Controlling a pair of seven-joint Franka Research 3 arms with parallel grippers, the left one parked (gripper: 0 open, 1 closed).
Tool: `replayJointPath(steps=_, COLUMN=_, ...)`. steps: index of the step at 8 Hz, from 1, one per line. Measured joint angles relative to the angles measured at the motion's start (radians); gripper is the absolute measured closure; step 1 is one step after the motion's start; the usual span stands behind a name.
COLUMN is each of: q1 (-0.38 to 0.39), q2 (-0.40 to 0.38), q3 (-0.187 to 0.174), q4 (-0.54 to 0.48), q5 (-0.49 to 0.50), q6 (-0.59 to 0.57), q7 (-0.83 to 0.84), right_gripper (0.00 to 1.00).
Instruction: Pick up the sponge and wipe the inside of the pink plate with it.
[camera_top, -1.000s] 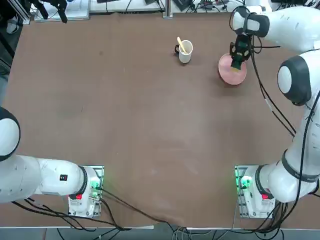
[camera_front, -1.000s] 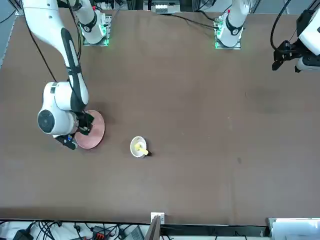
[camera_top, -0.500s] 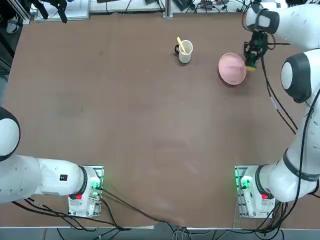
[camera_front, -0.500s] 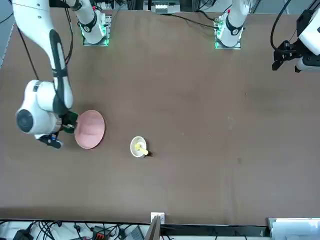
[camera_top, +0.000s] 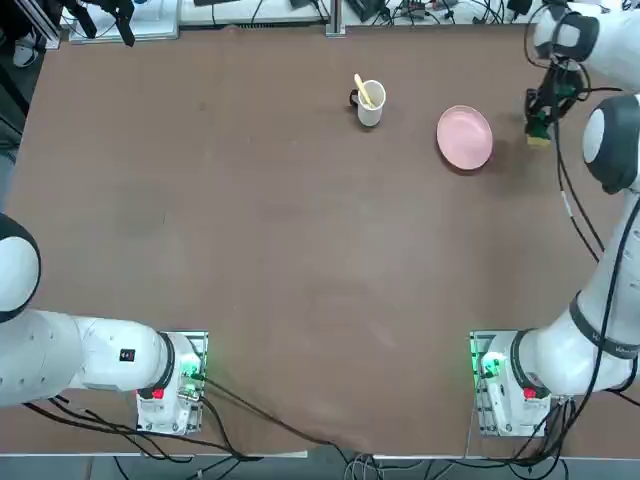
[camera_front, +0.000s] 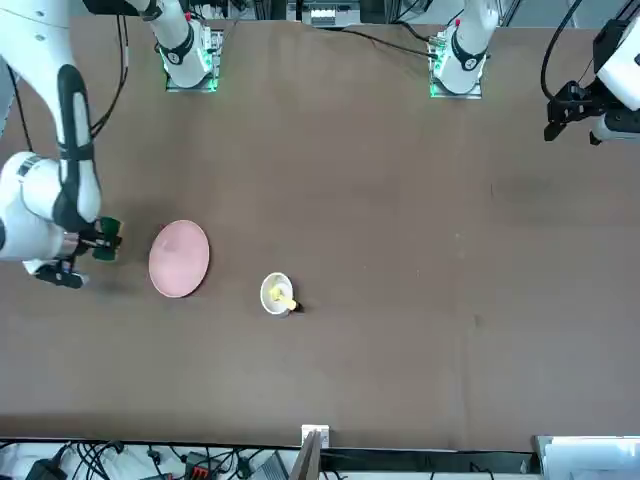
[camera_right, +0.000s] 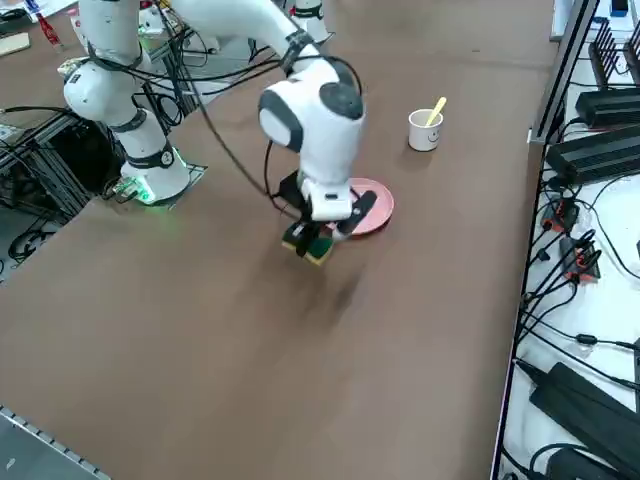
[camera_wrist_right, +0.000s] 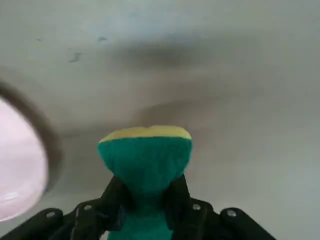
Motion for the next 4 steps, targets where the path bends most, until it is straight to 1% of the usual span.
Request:
replayJointPath(steps=2, q1=-0.058, q2=0.018, q3=0.000, q4=-0.014, q5=0.000, q6=0.056, q7=-0.116, right_gripper=0.59)
replayJointPath(steps=4, q1=-0.099, q2=0.030, q3=0.001, q4=-0.032, q5=0.003, q6=0.116, q7=-0.202, right_gripper=0.59)
